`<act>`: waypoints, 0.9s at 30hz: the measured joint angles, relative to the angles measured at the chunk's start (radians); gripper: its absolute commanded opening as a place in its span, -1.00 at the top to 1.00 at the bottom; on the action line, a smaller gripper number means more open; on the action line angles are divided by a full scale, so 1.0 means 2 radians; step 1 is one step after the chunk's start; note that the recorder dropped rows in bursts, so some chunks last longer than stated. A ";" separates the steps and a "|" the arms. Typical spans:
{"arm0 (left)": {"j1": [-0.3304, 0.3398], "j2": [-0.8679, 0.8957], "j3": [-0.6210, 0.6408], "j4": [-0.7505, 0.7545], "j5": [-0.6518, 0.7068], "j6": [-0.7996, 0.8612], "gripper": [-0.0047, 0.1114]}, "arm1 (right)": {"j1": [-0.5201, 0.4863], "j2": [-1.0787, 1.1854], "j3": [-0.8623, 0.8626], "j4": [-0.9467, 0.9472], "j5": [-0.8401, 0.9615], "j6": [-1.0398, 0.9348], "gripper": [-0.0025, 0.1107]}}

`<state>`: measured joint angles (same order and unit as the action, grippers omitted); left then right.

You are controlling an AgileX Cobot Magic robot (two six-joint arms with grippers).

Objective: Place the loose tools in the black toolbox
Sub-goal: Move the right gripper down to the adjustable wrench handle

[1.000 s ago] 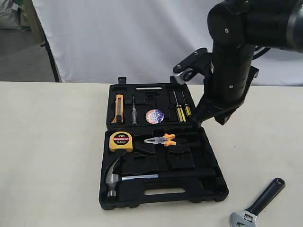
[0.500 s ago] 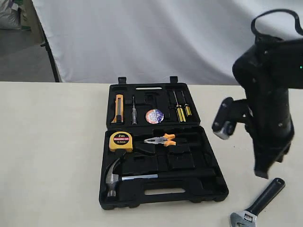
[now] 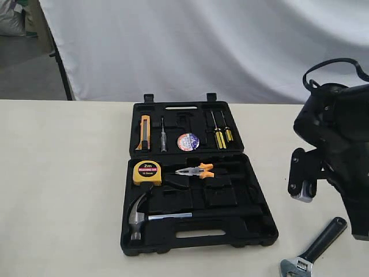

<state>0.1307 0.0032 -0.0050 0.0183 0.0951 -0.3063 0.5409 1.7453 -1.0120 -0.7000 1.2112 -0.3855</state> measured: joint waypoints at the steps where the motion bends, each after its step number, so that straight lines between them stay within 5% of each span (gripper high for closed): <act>1: 0.000 0.000 0.000 0.000 0.000 0.000 0.91 | 0.000 0.000 0.001 0.003 -0.003 0.000 0.96; 5: 0.000 0.000 0.000 0.000 0.000 0.000 0.91 | 0.000 0.000 0.001 0.005 -0.019 0.003 0.86; 10: 0.000 0.000 0.000 0.000 0.000 0.000 0.91 | 0.000 0.000 0.001 -0.001 -0.025 0.037 0.17; 14: 0.000 0.000 0.000 0.000 0.000 0.000 0.91 | 0.000 0.000 0.001 0.000 -0.026 0.044 -0.13; 22: 0.000 0.000 0.000 0.000 0.000 0.000 0.91 | 0.000 0.001 0.001 0.085 -0.072 -0.010 -0.17; 27: 0.000 0.000 0.000 0.000 0.000 0.000 0.91 | 0.000 0.015 0.001 0.169 -0.083 -0.157 -0.17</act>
<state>0.1307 0.0032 -0.0050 0.0183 0.0951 -0.3063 0.5409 1.7751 -1.0106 -0.3630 1.0450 -0.6987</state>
